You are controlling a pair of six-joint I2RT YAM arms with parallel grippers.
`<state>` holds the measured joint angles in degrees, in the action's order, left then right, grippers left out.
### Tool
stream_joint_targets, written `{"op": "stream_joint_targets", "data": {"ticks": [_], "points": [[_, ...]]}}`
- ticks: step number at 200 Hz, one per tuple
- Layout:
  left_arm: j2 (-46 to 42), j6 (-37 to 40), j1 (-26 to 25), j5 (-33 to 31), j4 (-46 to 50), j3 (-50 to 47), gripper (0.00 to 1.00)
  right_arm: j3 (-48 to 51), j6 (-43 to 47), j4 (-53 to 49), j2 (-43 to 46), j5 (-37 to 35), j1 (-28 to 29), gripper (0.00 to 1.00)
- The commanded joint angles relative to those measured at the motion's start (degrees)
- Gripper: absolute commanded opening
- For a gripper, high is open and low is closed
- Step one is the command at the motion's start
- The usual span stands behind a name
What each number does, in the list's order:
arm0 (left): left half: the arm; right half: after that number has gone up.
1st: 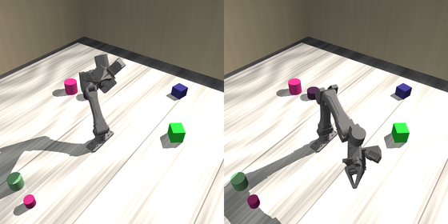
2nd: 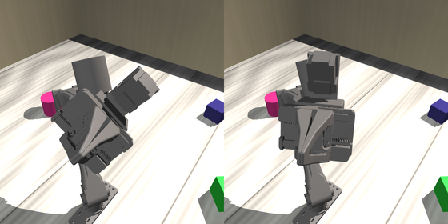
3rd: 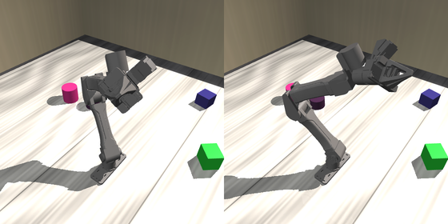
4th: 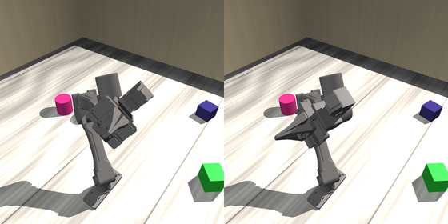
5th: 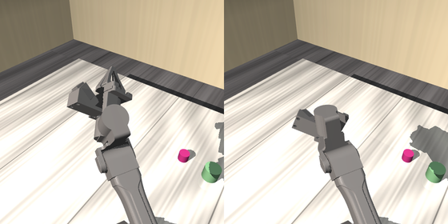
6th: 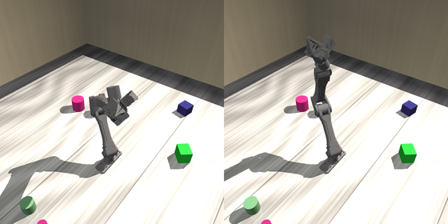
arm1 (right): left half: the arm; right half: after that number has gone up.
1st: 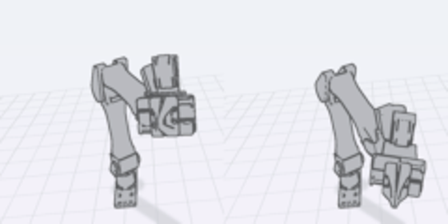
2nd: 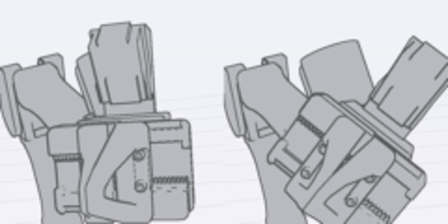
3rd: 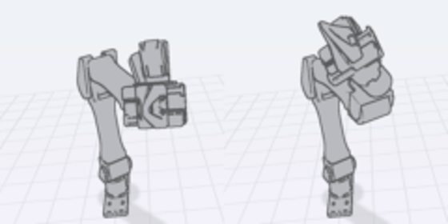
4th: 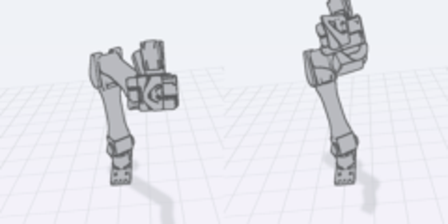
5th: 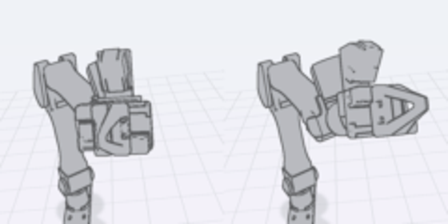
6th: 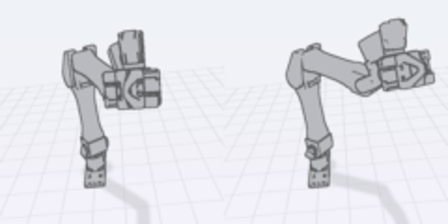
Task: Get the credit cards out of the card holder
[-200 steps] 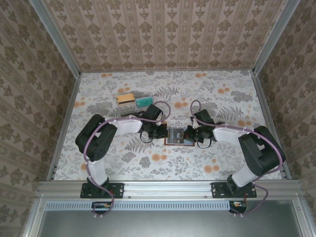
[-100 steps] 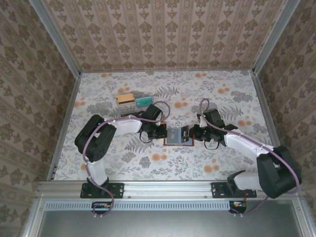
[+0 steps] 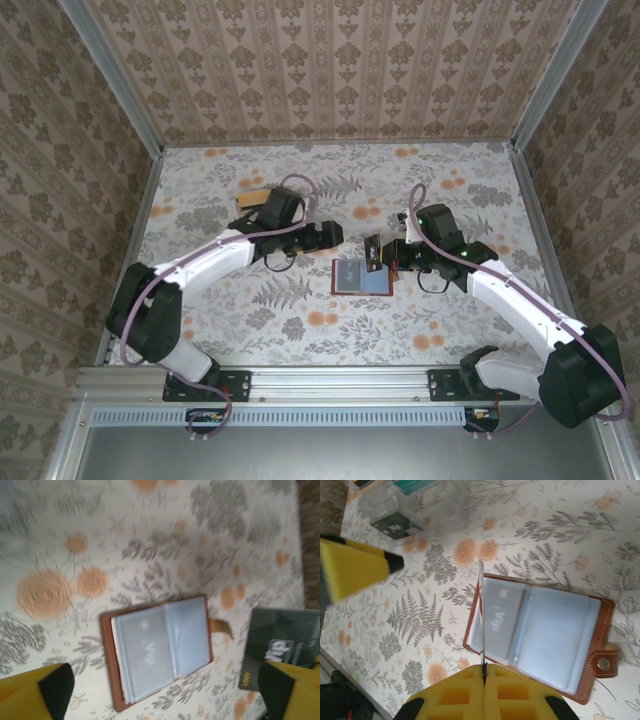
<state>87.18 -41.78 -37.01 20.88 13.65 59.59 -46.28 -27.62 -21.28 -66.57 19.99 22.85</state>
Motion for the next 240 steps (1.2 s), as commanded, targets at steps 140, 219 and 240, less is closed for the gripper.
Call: {"op": "stream_joint_targets", "data": {"ticks": [140, 219, 240], "points": [[2.0, -23.3, 0.1, 20.6, -40.1, -10.5, 0.56, 1.5, -17.1, 24.7, -2.9, 20.5, -3.2, 0.00], [1.8, -25.2, -0.1, 21.1, -42.2, -10.6, 0.32, 2.6, -18.2, 26.3, -4.2, 20.7, -4.2, 0.00], [1.8, -25.1, -0.1, 21.4, -42.3, -10.6, 0.18, 2.9, -18.0, 26.1, -4.5, 20.8, -4.5, 0.00]]}}
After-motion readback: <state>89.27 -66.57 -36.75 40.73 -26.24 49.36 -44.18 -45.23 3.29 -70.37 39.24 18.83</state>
